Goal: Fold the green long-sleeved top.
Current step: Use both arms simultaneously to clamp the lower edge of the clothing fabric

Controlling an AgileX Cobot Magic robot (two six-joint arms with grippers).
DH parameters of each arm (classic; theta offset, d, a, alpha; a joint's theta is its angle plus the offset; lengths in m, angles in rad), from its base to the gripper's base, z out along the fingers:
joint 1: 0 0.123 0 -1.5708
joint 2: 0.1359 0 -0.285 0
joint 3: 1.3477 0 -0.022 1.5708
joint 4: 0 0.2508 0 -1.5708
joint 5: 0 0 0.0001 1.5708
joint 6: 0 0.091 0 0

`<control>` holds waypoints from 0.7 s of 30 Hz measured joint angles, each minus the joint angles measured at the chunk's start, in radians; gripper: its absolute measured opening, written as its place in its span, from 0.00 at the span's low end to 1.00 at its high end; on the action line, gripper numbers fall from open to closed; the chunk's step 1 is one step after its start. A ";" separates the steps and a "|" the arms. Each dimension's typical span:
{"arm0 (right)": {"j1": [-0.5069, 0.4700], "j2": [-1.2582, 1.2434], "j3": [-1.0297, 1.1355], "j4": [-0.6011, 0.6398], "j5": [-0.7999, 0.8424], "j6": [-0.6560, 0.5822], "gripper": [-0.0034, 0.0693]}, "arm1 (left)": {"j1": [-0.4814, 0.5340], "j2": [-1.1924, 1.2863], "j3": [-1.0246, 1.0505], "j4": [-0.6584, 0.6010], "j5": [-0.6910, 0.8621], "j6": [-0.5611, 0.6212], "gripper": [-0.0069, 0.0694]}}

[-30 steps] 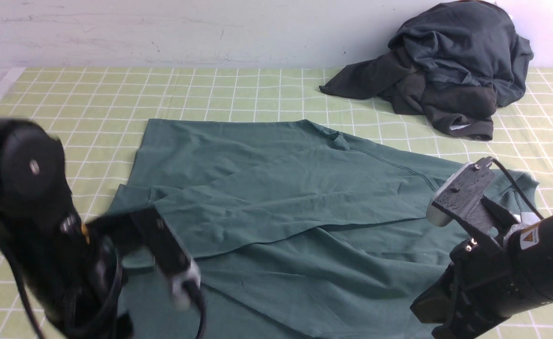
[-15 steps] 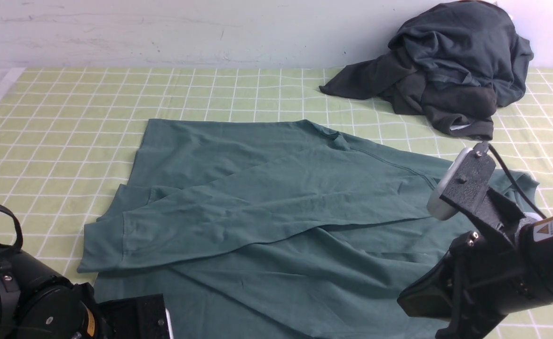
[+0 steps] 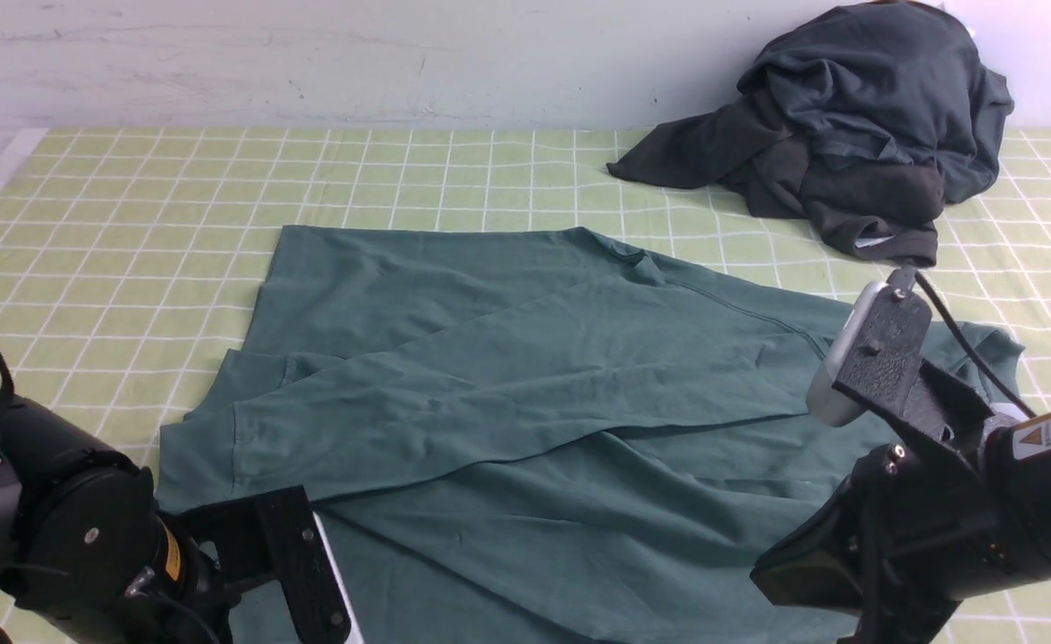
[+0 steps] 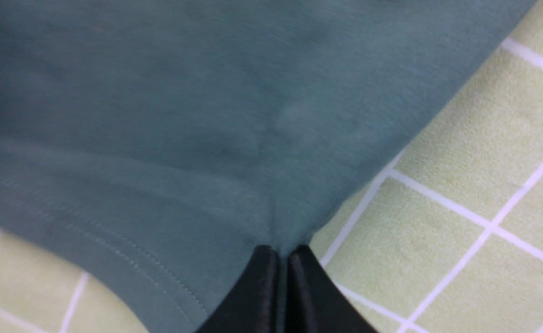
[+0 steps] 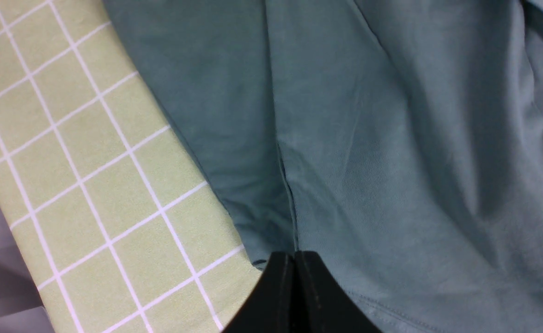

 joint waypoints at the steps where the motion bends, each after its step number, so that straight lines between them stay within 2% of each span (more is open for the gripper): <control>1: 0.000 0.000 0.000 0.030 0.000 -0.042 0.03 | 0.000 -0.010 -0.018 -0.004 0.019 -0.020 0.09; 6: 0.000 -0.030 0.000 0.129 -0.008 -0.198 0.03 | 0.000 -0.016 -0.027 -0.034 0.027 -0.071 0.09; 7: 0.000 -0.047 -0.009 0.146 -0.009 -0.267 0.03 | 0.000 -0.016 -0.027 -0.052 0.040 -0.098 0.09; 10: 0.000 -0.058 -0.032 0.110 -0.015 -0.347 0.03 | 0.000 -0.016 -0.027 -0.088 0.044 -0.125 0.09; 11: 0.000 -0.055 -0.037 0.063 -0.025 -0.361 0.03 | 0.000 -0.016 -0.027 -0.101 0.044 -0.128 0.09; 13: 0.000 -0.024 -0.038 -0.114 -0.053 -0.365 0.03 | 0.000 -0.016 -0.027 -0.125 0.044 -0.134 0.09; 14: 0.000 -0.010 -0.038 -0.148 -0.059 -0.362 0.03 | 0.000 -0.016 -0.027 -0.132 0.044 -0.134 0.09; 16: 0.000 0.031 -0.038 -0.281 -0.070 -0.344 0.05 | 0.000 -0.016 -0.027 -0.142 0.044 -0.134 0.09; 17: 0.000 0.088 -0.038 -0.389 -0.082 -0.306 0.08 | 0.000 -0.016 -0.027 -0.150 0.044 -0.134 0.09; 19: 0.000 0.148 -0.038 -0.490 -0.093 -0.267 0.14 | 0.000 -0.016 -0.027 -0.154 0.044 -0.134 0.09; 21: 0.000 0.175 -0.038 -0.532 -0.094 -0.250 0.18 | 0.000 -0.016 -0.027 -0.157 0.044 -0.134 0.09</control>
